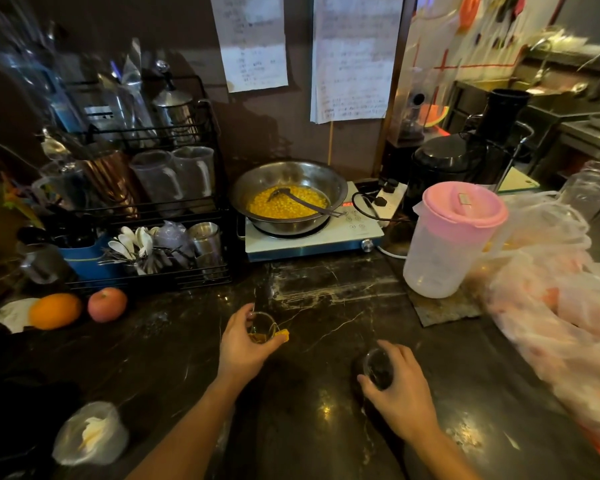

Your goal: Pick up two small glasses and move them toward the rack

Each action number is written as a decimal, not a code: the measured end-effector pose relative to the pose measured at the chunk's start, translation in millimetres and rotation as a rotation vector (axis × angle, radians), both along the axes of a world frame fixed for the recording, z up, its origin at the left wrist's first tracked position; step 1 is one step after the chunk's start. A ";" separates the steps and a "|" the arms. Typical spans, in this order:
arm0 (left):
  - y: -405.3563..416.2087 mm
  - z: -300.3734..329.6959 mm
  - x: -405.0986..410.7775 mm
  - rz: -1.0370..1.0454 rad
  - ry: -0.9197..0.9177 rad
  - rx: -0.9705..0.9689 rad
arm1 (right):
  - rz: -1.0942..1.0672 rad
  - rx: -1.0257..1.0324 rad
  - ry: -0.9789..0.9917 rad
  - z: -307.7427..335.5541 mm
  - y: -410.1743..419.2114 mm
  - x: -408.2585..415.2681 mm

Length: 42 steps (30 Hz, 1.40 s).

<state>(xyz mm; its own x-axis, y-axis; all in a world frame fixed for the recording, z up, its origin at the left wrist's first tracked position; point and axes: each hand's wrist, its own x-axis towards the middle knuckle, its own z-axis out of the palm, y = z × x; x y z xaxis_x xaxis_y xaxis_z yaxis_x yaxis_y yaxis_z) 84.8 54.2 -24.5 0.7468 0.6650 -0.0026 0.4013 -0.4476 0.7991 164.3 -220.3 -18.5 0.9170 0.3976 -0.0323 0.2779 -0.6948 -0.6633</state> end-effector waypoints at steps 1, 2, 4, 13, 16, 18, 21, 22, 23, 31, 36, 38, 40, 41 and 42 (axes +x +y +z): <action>0.2 -0.5 0.6 0.002 -0.002 0.005 | -0.007 0.008 0.008 0.8 1.0 -0.2; 0.0 -1.1 0.6 0.004 -0.007 0.004 | -0.012 0.016 0.018 1.6 2.0 -0.6; -0.5 -1.2 1.5 0.004 -0.023 -0.010 | -0.015 0.039 0.027 2.8 3.7 -0.7; 1.8 10.8 -8.8 -0.007 -0.105 -0.038 | 0.068 0.065 -0.047 23.5 21.1 0.3; 10.0 17.7 -19.0 0.002 -0.118 -0.035 | 0.112 0.084 -0.047 34.2 36.1 1.7; 17.4 22.9 -27.3 0.018 -0.127 -0.036 | 0.145 0.088 -0.045 41.2 49.9 1.8; 30.8 28.6 -40.4 0.046 -0.130 -0.042 | 0.215 0.099 -0.048 49.4 74.7 0.1; 36.5 30.2 -45.9 0.060 -0.119 -0.042 | 0.241 0.101 -0.049 50.7 84.5 -0.9; 41.9 32.2 -50.7 0.073 -0.105 -0.039 | 0.266 0.097 -0.052 51.9 93.8 -1.7; 91.3 47.7 -84.8 0.155 -0.025 0.065 | 0.432 0.039 -0.122 58.5 179.4 -7.4; 126.1 44.5 -95.4 0.192 -0.022 0.121 | 0.515 0.025 -0.130 55.3 230.3 -9.0; 138.2 43.0 -94.6 0.187 -0.004 0.155 | 0.540 0.023 -0.147 52.9 247.3 -8.2; 150.9 39.7 -92.1 0.194 0.012 0.164 | 0.584 0.035 -0.146 48.8 263.3 -4.9; 157.0 38.6 -90.5 0.200 0.016 0.158 | 0.604 0.046 -0.134 47.1 270.6 -2.9; 163.6 37.7 -88.0 0.204 0.025 0.151 | 0.617 0.055 -0.121 44.7 278.7 -0.6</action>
